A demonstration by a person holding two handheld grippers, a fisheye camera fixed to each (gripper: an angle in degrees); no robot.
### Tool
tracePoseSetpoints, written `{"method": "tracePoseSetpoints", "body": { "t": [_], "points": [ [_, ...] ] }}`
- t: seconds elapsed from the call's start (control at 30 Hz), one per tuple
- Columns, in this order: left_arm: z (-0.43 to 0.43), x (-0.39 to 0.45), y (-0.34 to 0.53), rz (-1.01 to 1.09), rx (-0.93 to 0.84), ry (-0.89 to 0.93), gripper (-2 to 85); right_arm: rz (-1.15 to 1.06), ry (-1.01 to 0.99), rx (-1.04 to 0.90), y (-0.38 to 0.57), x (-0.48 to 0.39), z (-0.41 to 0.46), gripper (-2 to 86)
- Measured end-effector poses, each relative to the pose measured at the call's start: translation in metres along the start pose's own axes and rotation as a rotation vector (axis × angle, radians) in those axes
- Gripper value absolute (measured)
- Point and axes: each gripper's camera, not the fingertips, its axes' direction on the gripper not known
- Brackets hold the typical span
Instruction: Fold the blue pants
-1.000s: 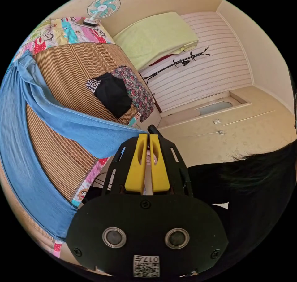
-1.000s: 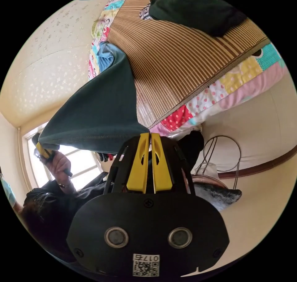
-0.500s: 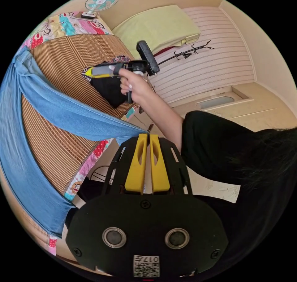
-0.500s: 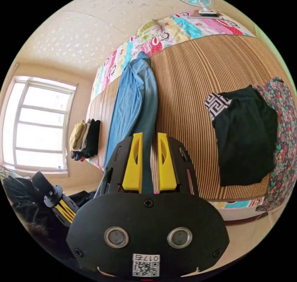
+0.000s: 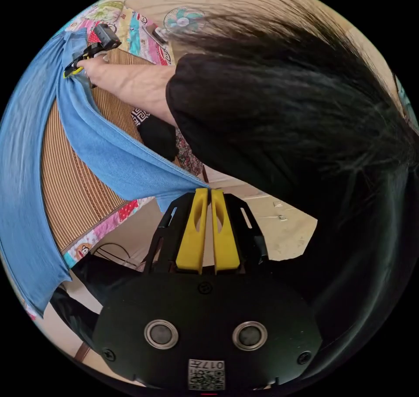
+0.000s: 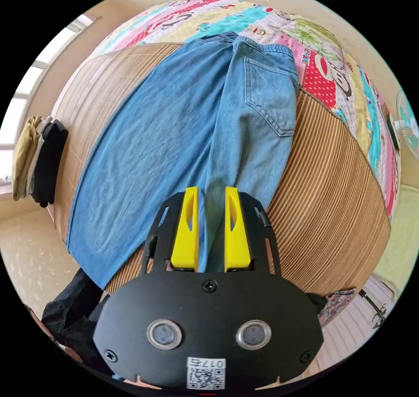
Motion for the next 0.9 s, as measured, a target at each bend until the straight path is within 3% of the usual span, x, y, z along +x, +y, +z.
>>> {"method": "tracePoseSetpoints", "body": {
  "t": [0.2, 0.27, 0.33, 0.5, 0.6, 0.7, 0.8, 0.9],
  "points": [
    [-0.087, -0.015, 0.031, -0.053, 0.081, 0.101, -0.8, 0.216, 0.053, 0.416, 0.012, -0.013, -0.068, 2.3],
    [-0.118, -0.021, 0.051, -0.076, 0.105, 0.124, -0.8, 0.241, 0.006, 0.516, 0.006, -0.021, -0.092, 2.0],
    [-0.162, -0.029, 0.085, -0.133, 0.163, 0.106, -0.8, 0.25, -0.163, 0.569, -0.023, -0.035, -0.11, 1.9],
    [-0.248, -0.074, 0.172, -0.366, 0.405, 0.007, -0.7, 0.155, -0.462, 0.48, -0.108, -0.095, -0.078, 2.0],
    [-0.289, -0.123, 0.215, -0.508, 0.468, -0.126, -0.3, 0.125, -0.473, 0.397, -0.115, -0.13, -0.049, 2.2],
    [-0.317, -0.179, 0.232, -0.609, 0.363, -0.259, 0.8, 0.041, -0.524, 0.435, -0.055, -0.157, -0.044, 2.3],
    [-0.342, -0.213, 0.228, -0.589, 0.27, -0.287, 4.1, -0.038, -0.504, 0.332, 0.037, -0.179, -0.017, 2.7],
    [-0.363, -0.214, 0.201, -0.481, 0.216, -0.323, 7.5, 0.083, -0.573, 0.202, 0.14, -0.185, 0.027, 3.5]
  ]
}}
